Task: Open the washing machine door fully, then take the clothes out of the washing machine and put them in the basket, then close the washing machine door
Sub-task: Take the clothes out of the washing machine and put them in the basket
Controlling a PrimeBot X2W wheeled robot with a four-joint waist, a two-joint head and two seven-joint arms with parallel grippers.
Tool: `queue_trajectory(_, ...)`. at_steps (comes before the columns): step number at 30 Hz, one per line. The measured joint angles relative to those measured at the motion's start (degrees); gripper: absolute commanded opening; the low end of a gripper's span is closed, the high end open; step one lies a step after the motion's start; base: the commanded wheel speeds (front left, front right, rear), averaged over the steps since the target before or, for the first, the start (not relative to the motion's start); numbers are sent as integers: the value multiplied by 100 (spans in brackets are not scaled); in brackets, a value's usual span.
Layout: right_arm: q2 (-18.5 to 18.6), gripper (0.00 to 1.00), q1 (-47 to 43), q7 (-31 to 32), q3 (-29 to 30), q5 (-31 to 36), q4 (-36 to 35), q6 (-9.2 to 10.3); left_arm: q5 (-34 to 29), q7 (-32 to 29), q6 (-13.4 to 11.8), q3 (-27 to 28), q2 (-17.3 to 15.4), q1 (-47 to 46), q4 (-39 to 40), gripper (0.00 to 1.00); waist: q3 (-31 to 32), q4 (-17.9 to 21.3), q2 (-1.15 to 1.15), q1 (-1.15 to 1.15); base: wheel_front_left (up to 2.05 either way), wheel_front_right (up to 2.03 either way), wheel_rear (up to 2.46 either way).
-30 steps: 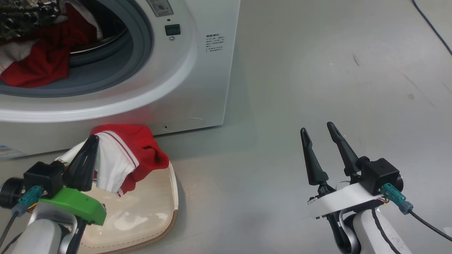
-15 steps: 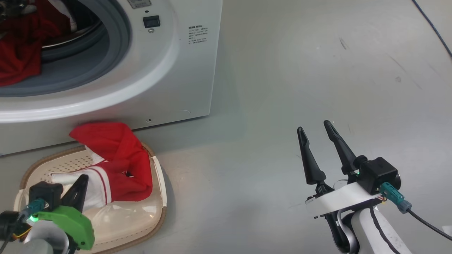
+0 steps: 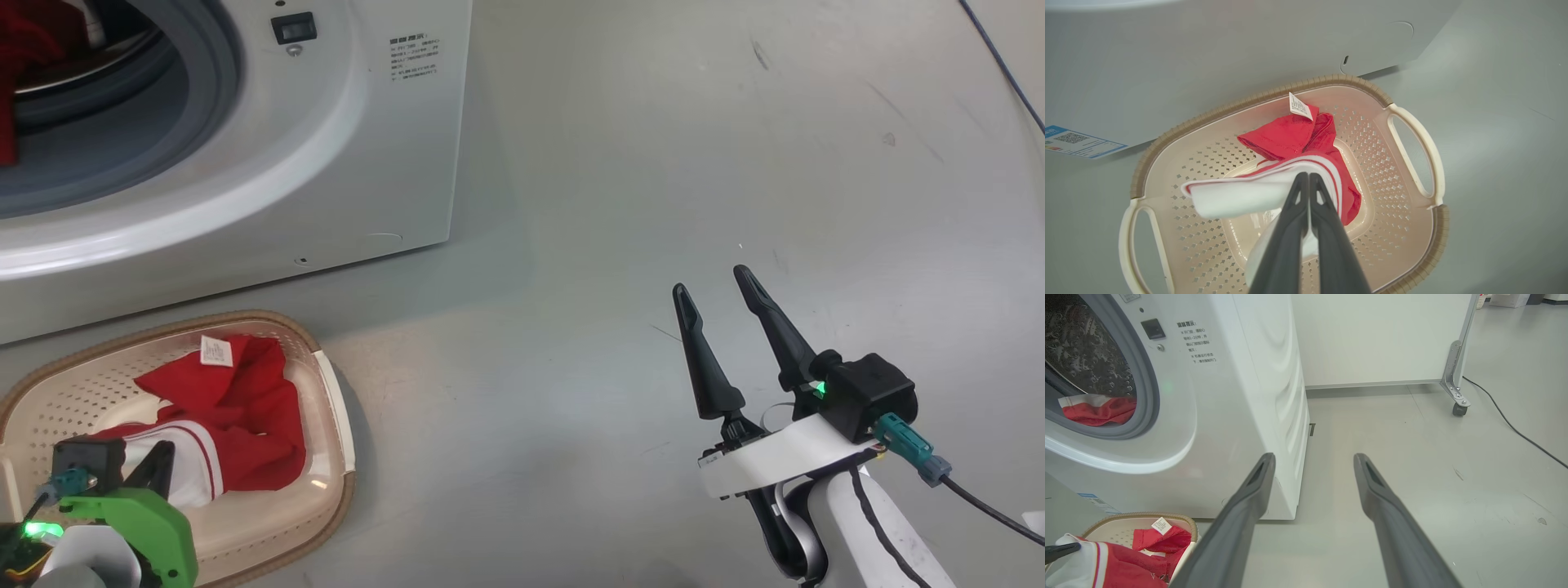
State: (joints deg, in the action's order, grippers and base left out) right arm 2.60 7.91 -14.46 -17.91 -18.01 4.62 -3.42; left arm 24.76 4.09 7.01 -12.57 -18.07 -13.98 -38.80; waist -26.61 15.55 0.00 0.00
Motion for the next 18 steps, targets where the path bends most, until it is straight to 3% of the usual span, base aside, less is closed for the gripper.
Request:
queue_trajectory(7, -1, 100, 14, 0, 24, 0, 0, 12, 23, 2, 0, -44, 141, -177, -399, 0, -36, 53, 0, 0, 0, 0, 0)
queue_trajectory(8, -2, 100, 14, 0, 43, 0, 2, 24, 46, 3, 0, -51, 157, -215, -466, 14, -27, 49, 0, 0, 0, 0, 0)
queue_trajectory(9, -2, 100, 15, 0, 60, 0, 5, 57, 47, 0, 0, -59, 190, -249, -549, 64, -12, 41, 0, 0, 0, 0, 0)
queue_trajectory(10, -1, 100, 15, 0, 76, 0, 8, 58, 47, -2, 0, -87, 229, -266, -615, 100, 7, 29, 0, 0, 0, 0, 0)
queue_trajectory(18, -1, 100, 15, 0, 83, 1, 64, 58, 42, 138, 0, -215, 324, -331, -887, 100, 194, -107, 0, 0, 0, 0, 0)
